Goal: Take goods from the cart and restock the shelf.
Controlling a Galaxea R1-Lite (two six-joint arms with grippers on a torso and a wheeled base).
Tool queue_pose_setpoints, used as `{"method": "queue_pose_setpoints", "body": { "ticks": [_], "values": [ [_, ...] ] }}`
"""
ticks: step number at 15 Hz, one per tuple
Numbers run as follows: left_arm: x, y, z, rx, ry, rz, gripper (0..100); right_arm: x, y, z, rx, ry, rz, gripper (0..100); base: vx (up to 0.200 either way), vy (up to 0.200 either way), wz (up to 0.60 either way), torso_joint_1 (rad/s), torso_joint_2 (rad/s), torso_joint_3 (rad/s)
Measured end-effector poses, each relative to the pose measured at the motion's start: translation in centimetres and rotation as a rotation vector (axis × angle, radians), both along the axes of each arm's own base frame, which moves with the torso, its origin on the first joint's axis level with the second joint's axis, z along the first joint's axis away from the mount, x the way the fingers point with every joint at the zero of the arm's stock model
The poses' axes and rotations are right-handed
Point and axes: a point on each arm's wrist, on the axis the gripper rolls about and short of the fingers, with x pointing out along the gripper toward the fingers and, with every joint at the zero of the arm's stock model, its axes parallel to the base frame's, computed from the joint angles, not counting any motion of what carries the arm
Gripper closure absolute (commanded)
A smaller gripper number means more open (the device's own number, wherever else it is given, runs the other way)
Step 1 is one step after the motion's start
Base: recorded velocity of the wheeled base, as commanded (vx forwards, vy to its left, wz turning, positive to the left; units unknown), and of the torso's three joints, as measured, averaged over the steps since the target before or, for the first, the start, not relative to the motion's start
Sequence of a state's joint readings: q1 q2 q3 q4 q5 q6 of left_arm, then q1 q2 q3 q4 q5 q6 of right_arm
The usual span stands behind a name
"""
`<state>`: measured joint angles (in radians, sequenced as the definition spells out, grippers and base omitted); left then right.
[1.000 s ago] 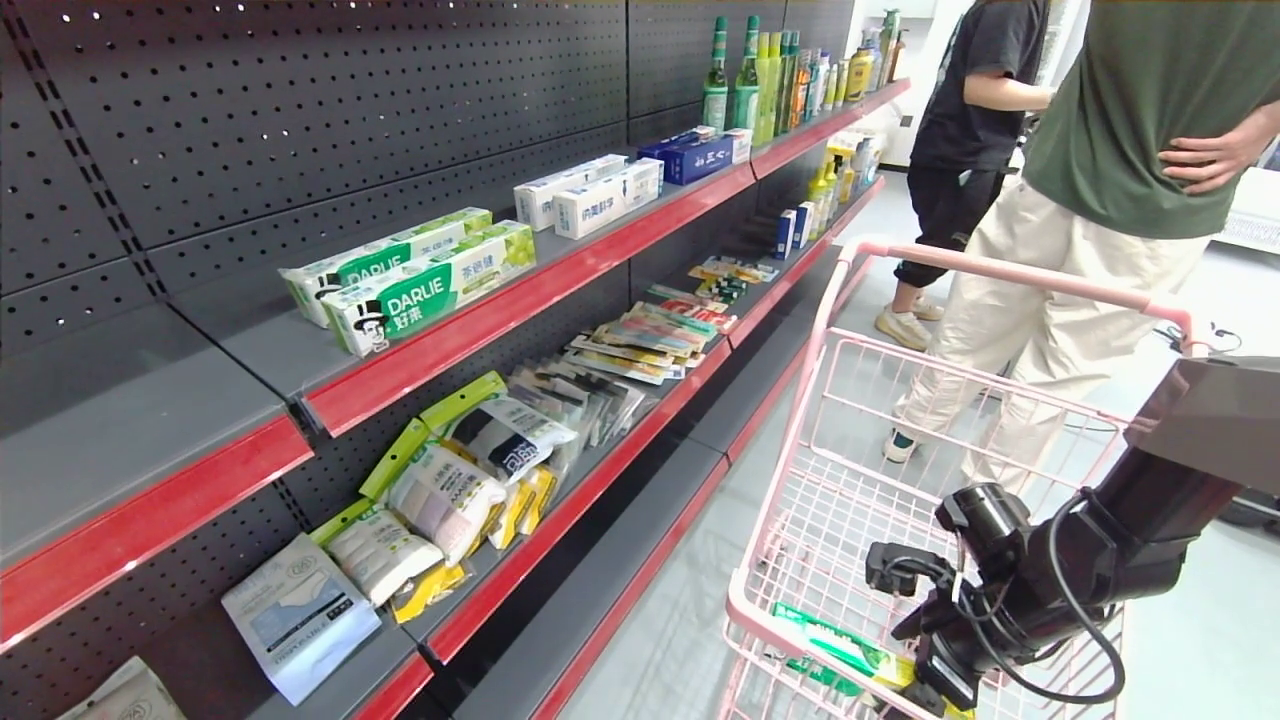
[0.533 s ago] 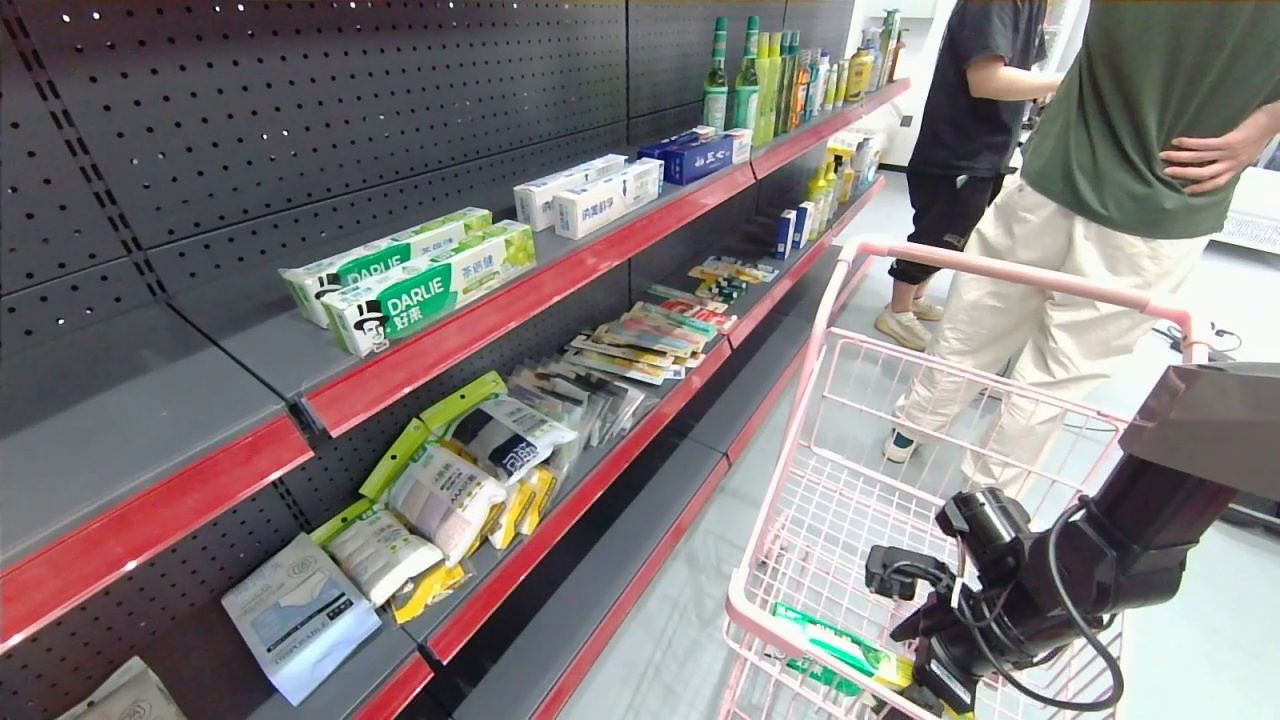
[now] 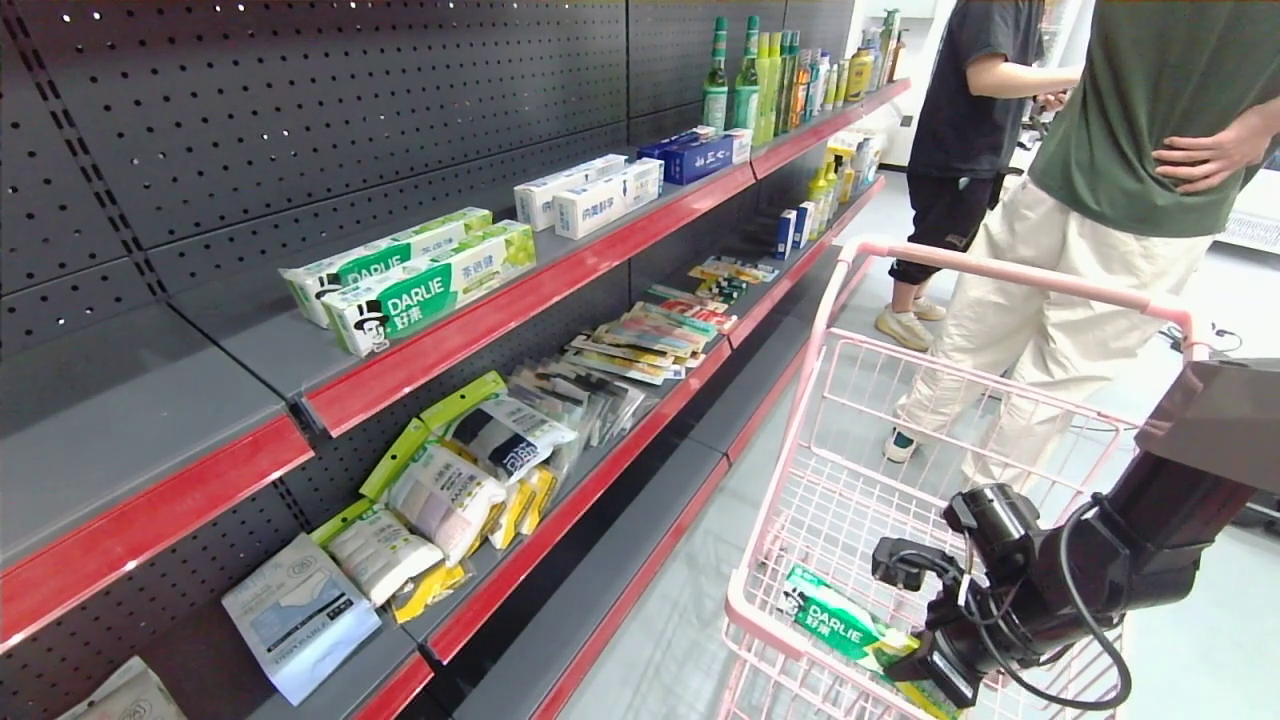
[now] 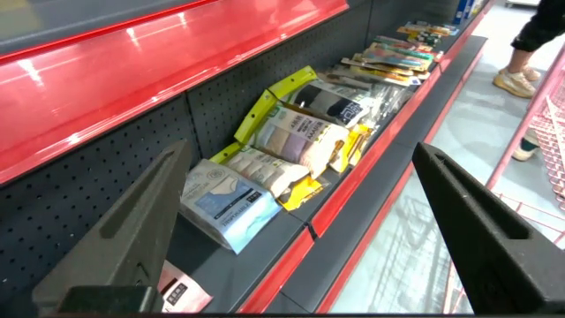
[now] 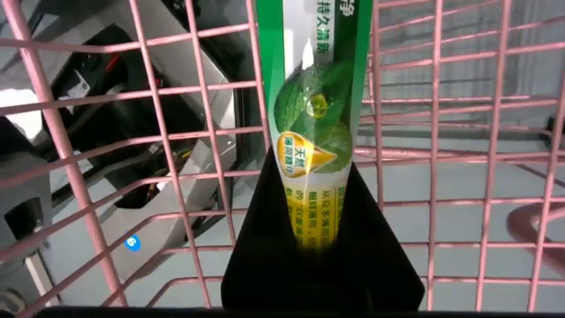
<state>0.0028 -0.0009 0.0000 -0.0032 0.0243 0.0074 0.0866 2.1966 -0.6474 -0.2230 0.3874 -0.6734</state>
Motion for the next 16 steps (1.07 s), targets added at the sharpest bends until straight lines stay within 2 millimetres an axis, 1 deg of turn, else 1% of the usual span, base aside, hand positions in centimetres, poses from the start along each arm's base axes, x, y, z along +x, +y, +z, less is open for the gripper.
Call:
{"method": "queue_pose_setpoints", "body": {
  "ticks": [3,5,7,8,9,10,12,14,16],
  "values": [
    [0.0,0.0,0.0,0.000,0.000,0.000,0,0.1,-0.4,2.3,0.037,-0.027,-0.137,100,0.000,0.000,0.00,0.000,0.00,0.000],
    [0.0,0.0,0.0,0.000,0.000,0.000,0,0.0,-0.2,5.1,0.078,-0.054,-0.304,100,0.000,0.000,0.00,0.000,0.00,0.000],
    [0.0,0.0,0.0,0.000,0.000,0.000,0,-0.7,0.4,8.1,0.107,-0.086,-0.514,100,0.000,0.000,0.00,0.000,0.00,0.000],
    [0.0,0.0,0.0,0.000,0.000,0.000,0,-1.2,0.7,9.6,0.094,-0.129,-0.615,100,0.000,0.000,0.00,0.000,0.00,0.000],
    [0.0,0.0,0.0,0.000,0.000,0.000,0,-2.0,1.0,11.2,0.083,-0.190,-0.692,100,0.000,0.000,0.00,0.000,0.00,0.000],
    [0.0,0.0,0.0,-0.001,0.000,0.000,0,-2.8,1.1,12.6,0.084,-0.242,-0.718,100,0.000,0.000,0.00,0.000,0.00,0.000],
    [0.0,0.0,0.0,-0.001,0.000,-0.001,0,-5.1,1.0,15.4,0.091,-0.330,-0.732,100,0.000,0.000,0.00,0.000,0.00,0.000],
    [0.0,0.0,0.0,-0.001,0.001,-0.001,0,-7.9,0.5,17.8,0.071,-0.379,-0.722,100,0.000,0.000,0.00,0.000,0.00,0.000],
    [0.0,0.0,0.0,-0.001,0.000,-0.001,0,-10.5,-0.1,19.7,0.057,-0.441,-0.702,100,0.000,0.000,0.00,0.000,0.00,0.000]
  ]
}}
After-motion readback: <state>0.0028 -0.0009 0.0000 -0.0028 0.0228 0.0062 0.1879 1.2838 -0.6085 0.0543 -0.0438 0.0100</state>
